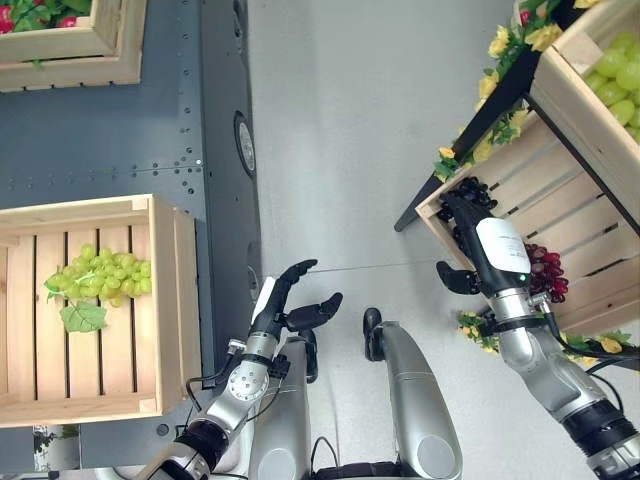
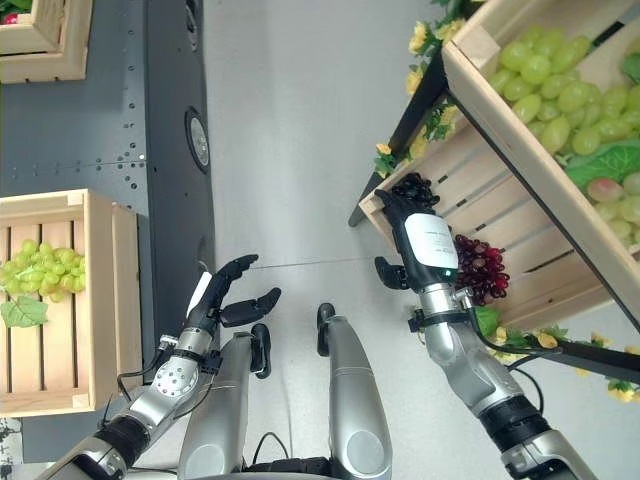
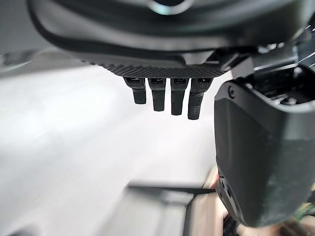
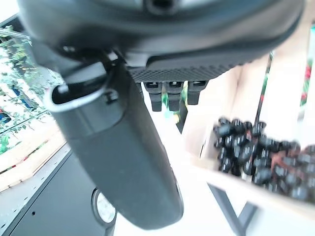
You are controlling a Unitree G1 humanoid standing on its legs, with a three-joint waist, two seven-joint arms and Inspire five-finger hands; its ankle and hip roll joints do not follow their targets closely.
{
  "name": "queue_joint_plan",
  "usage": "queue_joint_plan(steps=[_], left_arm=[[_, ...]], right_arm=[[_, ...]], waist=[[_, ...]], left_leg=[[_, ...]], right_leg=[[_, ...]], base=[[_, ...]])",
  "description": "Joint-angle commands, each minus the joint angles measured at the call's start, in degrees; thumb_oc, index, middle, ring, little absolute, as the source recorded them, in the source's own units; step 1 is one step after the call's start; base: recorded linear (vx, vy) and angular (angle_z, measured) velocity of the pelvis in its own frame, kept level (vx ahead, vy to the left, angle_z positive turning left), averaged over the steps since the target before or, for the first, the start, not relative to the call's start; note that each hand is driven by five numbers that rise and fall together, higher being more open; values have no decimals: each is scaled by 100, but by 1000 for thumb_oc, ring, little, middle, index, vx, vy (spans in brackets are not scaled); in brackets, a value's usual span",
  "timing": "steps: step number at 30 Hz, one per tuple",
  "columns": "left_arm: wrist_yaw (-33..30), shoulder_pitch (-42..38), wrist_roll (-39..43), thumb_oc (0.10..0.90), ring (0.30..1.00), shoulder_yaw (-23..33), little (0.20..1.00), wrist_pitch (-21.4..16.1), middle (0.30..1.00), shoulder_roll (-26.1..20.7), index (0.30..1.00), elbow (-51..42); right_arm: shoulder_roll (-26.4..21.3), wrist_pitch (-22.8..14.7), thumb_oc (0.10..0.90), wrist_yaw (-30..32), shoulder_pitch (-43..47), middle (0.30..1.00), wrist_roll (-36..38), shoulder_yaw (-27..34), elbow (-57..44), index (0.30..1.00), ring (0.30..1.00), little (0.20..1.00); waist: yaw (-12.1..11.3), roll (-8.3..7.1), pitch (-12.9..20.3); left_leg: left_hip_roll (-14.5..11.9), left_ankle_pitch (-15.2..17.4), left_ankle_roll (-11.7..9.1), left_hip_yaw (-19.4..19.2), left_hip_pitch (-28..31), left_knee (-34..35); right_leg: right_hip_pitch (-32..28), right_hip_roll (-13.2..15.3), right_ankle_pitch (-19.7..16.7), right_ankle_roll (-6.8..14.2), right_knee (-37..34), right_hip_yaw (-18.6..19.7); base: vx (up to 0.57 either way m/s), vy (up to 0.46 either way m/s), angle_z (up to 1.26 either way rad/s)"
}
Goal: Pick up the fruits from the basket on one side to the basket on the other side
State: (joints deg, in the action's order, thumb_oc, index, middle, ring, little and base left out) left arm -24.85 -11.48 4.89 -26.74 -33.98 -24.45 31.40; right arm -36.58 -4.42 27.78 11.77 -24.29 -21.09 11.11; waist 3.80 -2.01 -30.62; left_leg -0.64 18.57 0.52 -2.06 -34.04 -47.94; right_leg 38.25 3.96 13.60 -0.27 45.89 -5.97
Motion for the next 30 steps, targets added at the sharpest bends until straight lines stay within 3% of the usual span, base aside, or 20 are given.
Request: queue_joint_plan(steps=[1,4,6,9,11,13,15,18,21,23,26,29,30], left_arm=[[-390,-115,-86,800,900,465,900,-1250,900,-194,900,-1281],[-185,-11,253,800,900,774,900,-1493,900,-298,900,-1842],[-385,65,271,800,900,1037,900,-1695,900,-360,900,-2153],[-1468,203,-504,800,900,1511,900,-1890,900,-525,900,-2610],[-2662,365,-1511,800,900,2009,900,-1753,900,-736,900,-2916],[-3198,478,-1674,800,900,2516,900,-1653,900,-910,900,-3049],[-3361,611,-1667,800,900,2838,900,-1713,900,-982,900,-2970],[-3618,680,-1774,800,900,3241,900,-1480,900,-1080,900,-2948],[-3440,494,-1718,800,900,3369,900,-1211,900,-1359,900,-2647],[-2520,287,-1403,800,900,3256,900,-939,900,-1723,900,-2241],[-1852,249,-1220,800,900,3137,900,-530,900,-2205,900,-1595],[-1999,249,-1353,800,900,3097,900,-191,900,-2588,900,-695],[-2100,240,-1402,800,900,3074,900,-252,900,-2654,900,-529]], right_arm=[[-115,-441,800,474,160,900,6,26,-358,900,900,900],[-10,-332,800,554,107,900,-85,-28,-177,900,900,900],[33,-289,800,559,64,900,-117,-40,-88,900,900,900],[91,-273,800,487,-39,900,-166,-26,-4,900,900,900],[119,-294,800,408,-141,900,-210,50,-1,900,900,900],[115,-243,800,231,-185,900,-142,82,-12,900,900,900],[144,-186,800,149,-234,900,-167,74,-19,900,900,900],[96,-85,800,64,-208,900,-151,-29,-42,900,900,900],[46,-95,800,-25,-72,900,-81,-191,-4,900,900,900],[-69,-145,800,-89,121,900,17,-335,27,900,900,900],[-190,-211,800,-219,296,900,181,-364,107,900,900,900],[-231,-290,800,-356,353,900,217,-433,194,900,900,900],[-243,-305,800,-369,368,900,219,-459,201,900,900,900]], waist=[[-260,85,83],[-383,135,83],[-454,170,83],[-555,202,83],[-652,220,83],[-761,231,83],[-846,238,83],[-984,212,83],[-1059,168,83],[-1099,126,83],[-1139,110,83],[-1148,114,83],[-1145,109,83]], left_leg=[[281,-34,604,-613,111,225],[329,-114,580,-531,49,259],[370,-176,557,-469,41,323],[420,-253,525,-380,35,409],[469,-301,500,-307,36,446],[503,-349,467,-251,-4,450],[537,-403,430,-180,-8,480],[568,-494,404,-87,15,555],[560,-525,405,-48,38,580],[512,-545,409,-35,56,590],[464,-585,422,-27,120,681],[451,-487,411,-18,272,711],[443,-486,412,-25,272,710]], right_leg=[[-412,-125,43,-253,-23,-280],[-390,-68,43,-264,2,-369],[-392,-39,49,-263,4,-414],[-419,6,70,-276,-7,-478],[-457,40,103,-292,0,-536],[-469,91,134,-315,23,-624],[-506,114,162,-335,40,-688],[-586,164,223,-372,77,-777],[-645,206,278,-405,124,-845],[-684,243,320,-423,181,-896],[-761,279,350,-426,178,-957],[-944,274,417,-357,97,-915],[-949,274,410,-351,81,-915]], base=[[0,-67,34],[7,-36,27],[14,-1,32],[23,-4,15],[30,-4,21],[17,-4,20],[25,7,22],[24,29,15],[23,39,30],[23,39,5],[43,49,13],[74,66,4],[15,49,-1]])
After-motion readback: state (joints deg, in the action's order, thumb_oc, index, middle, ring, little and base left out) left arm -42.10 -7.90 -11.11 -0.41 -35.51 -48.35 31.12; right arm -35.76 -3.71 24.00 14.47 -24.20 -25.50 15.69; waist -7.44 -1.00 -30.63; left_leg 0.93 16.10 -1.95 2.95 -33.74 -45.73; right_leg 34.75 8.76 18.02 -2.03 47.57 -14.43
